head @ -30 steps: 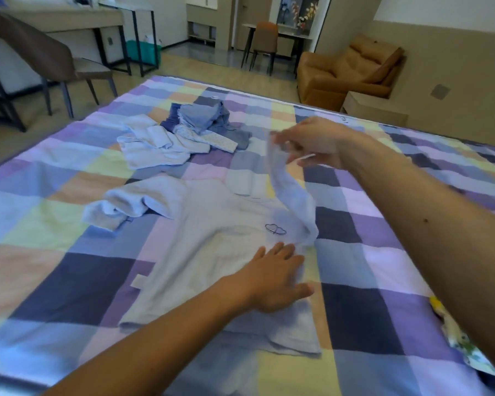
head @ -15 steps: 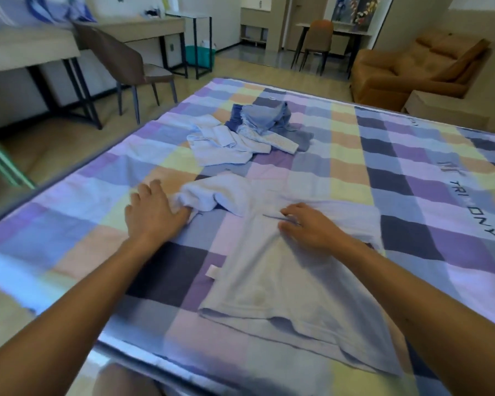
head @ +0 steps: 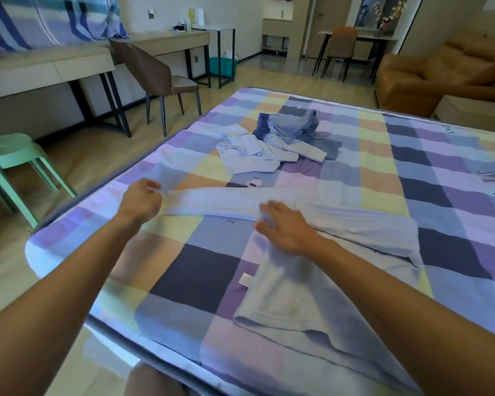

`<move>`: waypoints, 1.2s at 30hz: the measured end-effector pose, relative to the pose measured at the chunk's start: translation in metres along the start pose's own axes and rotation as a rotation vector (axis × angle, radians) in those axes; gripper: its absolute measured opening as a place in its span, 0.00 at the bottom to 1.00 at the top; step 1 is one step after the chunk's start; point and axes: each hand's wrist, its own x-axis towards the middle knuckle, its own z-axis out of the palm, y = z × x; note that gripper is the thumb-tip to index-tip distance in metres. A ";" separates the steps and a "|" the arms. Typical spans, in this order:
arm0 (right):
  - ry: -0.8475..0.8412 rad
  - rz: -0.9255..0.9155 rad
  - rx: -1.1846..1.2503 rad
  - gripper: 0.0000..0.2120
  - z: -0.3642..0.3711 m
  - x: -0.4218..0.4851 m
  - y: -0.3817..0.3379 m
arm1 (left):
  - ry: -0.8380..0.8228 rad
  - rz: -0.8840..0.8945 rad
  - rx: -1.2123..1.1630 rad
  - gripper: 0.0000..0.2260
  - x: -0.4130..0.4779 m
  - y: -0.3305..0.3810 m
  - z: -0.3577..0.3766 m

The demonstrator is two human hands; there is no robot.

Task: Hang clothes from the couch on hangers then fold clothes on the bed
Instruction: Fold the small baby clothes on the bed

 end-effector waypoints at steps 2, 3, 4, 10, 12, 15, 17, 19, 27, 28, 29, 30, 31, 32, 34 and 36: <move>-0.114 0.022 -0.132 0.33 0.014 0.000 -0.002 | -0.017 -0.112 -0.003 0.19 -0.001 -0.004 0.009; -0.121 0.023 -0.169 0.34 0.018 -0.001 -0.002 | -0.029 -0.142 0.001 0.26 0.001 -0.003 0.013; -0.116 0.024 -0.183 0.35 0.019 -0.002 -0.002 | -0.052 -0.158 0.017 0.32 0.003 0.000 0.017; -0.075 0.025 -0.011 0.32 0.011 -0.005 0.005 | -0.080 -0.191 0.073 0.21 0.019 0.009 0.033; -0.004 0.021 0.121 0.31 0.006 -0.011 0.009 | -0.077 -0.156 0.022 0.16 0.015 0.024 0.031; 0.146 0.025 0.309 0.30 -0.012 -0.022 0.022 | -0.138 -0.041 -0.124 0.18 -0.001 0.067 0.028; 0.261 0.037 0.401 0.29 -0.028 -0.031 0.034 | -0.182 0.080 -0.191 0.14 -0.013 0.106 0.034; 0.378 0.083 0.507 0.26 -0.049 -0.043 0.047 | -0.236 0.210 -0.203 0.06 -0.025 0.151 0.047; 0.837 0.370 0.793 0.12 -0.127 -0.102 0.137 | -0.660 0.571 -0.142 0.10 -0.111 0.289 0.155; 0.871 0.421 0.795 0.11 -0.132 -0.112 0.149 | -0.730 0.585 -0.049 0.12 -0.119 0.295 0.170; 0.892 0.457 0.778 0.11 -0.133 -0.118 0.156 | -0.757 0.605 0.070 0.15 -0.121 0.294 0.179; 0.908 0.482 0.754 0.10 -0.132 -0.124 0.165 | -0.748 0.638 0.185 0.17 -0.120 0.290 0.187; 0.914 0.500 0.722 0.11 -0.130 -0.129 0.173 | -0.721 0.665 0.281 0.17 -0.117 0.284 0.195; 0.907 0.503 0.682 0.11 -0.126 -0.131 0.179 | -0.679 0.685 0.360 0.17 -0.112 0.275 0.202; 0.854 0.465 0.587 0.13 -0.115 -0.126 0.182 | -0.587 0.701 0.478 0.15 -0.097 0.252 0.214; 0.751 0.395 0.447 0.18 -0.103 -0.113 0.178 | -0.520 0.649 0.580 0.20 -0.078 0.227 0.222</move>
